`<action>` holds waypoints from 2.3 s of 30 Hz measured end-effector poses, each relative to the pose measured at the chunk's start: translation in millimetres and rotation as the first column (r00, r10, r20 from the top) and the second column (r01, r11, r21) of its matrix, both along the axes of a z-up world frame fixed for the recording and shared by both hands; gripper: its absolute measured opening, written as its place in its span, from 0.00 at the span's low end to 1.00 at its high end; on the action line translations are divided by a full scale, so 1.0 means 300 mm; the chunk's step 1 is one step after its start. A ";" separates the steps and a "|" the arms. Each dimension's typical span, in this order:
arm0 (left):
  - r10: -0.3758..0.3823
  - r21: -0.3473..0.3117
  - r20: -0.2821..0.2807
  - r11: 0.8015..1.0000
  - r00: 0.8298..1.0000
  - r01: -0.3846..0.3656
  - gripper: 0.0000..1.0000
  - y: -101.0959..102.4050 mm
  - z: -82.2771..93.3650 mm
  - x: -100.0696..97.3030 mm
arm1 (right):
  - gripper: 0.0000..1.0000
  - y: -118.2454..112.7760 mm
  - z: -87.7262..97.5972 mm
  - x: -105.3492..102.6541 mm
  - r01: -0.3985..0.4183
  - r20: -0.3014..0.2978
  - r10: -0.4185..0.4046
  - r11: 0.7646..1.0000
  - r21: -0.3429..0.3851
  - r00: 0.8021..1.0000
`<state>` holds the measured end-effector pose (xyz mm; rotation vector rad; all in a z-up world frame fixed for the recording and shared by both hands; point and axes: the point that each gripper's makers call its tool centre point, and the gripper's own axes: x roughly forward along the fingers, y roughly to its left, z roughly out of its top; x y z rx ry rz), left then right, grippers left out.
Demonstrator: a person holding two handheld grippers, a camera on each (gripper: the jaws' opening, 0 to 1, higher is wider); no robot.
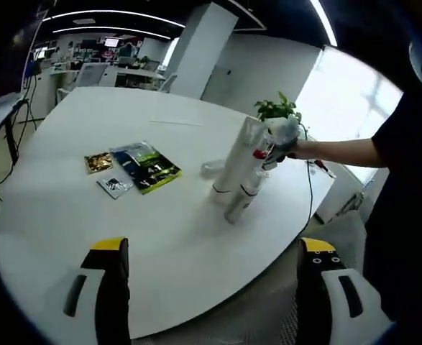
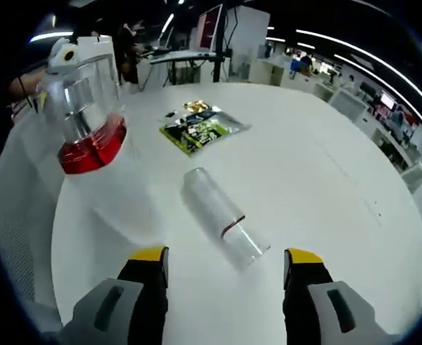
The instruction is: Arrange the skincare products in the storage area until every visible bottle or jar stands upright without overlapping.
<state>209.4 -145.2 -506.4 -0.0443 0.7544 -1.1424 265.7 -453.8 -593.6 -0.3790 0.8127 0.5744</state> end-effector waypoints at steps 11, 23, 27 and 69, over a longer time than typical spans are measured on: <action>0.037 -0.013 -0.001 0.999 0.999 -0.037 0.89 0.018 -0.005 0.026 | 0.58 0.001 -0.052 0.038 -0.075 -0.031 0.074 0.997 -0.030 0.997; 0.047 0.006 -0.006 0.999 0.999 -0.047 0.88 0.016 -0.016 0.025 | 0.43 -0.009 -0.065 0.068 -0.142 -0.057 0.139 0.989 -0.046 0.989; 0.050 0.011 -0.009 0.999 0.999 -0.050 0.88 0.018 -0.020 0.027 | 0.36 -0.007 -0.075 0.079 -0.166 -0.069 0.162 0.985 -0.050 0.984; 0.034 0.035 -0.009 0.999 0.999 -0.034 0.85 0.010 -0.020 0.012 | 0.09 -0.105 0.023 -0.054 -0.040 -0.009 0.040 0.997 -0.065 0.999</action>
